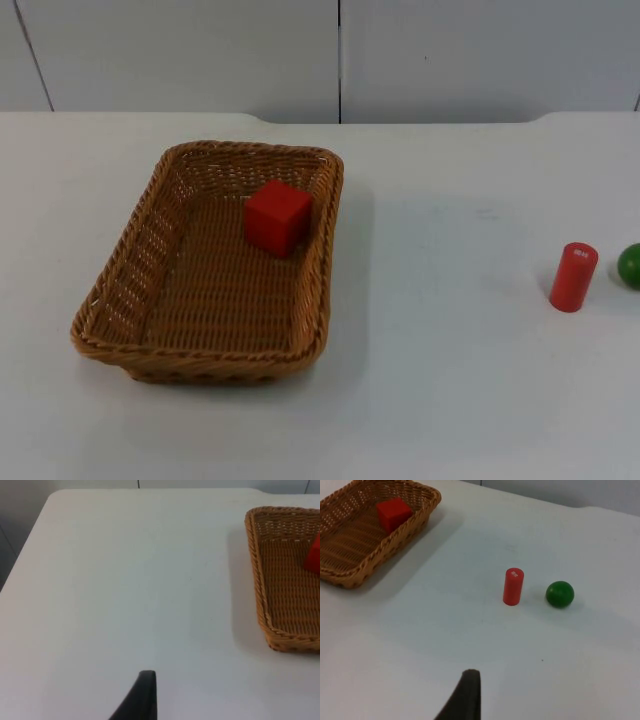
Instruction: Pick up the basket with the left hand and place the object to the left of the red cylinder into the basket with the right hand.
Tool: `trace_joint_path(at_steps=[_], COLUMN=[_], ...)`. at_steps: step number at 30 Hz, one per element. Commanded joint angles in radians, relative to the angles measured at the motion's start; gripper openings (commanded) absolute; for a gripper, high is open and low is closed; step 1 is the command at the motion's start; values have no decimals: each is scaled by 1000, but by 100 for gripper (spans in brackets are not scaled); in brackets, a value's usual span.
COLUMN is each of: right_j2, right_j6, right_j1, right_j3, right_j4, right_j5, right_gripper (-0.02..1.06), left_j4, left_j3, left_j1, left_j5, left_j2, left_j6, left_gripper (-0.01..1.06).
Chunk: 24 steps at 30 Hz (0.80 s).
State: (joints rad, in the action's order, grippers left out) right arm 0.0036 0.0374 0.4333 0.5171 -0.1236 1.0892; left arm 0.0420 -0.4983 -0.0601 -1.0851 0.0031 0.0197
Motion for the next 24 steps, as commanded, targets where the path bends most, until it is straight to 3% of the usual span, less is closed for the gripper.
trace_joint_path(at_steps=[1, 6, 8, 12, 24], right_j2=[-4, -4, -4, -4, -4], right_j6=[3, 3, 5, 7, 19], right_j1=[-2, -2, -2, -2, -2], right_j3=[-4, -4, -4, -4, -4], right_j4=[-5, -5, -5, -5, -5], right_j5=[-13, -13, -13, -13, -13], right_gripper=[87, 92, 105, 105, 105], left_j4=[-8, -8, -8, -20, -32], left_j3=[4, 4, 4, 4, 4], left_j1=[0, 0, 0, 0, 0], left_j5=[12, 12, 12, 12, 10], left_j2=[-3, -3, -3, -3, -3], left_j6=[-9, -9, -9, -27, -43], left_gripper=[97, 97, 97, 105, 105])
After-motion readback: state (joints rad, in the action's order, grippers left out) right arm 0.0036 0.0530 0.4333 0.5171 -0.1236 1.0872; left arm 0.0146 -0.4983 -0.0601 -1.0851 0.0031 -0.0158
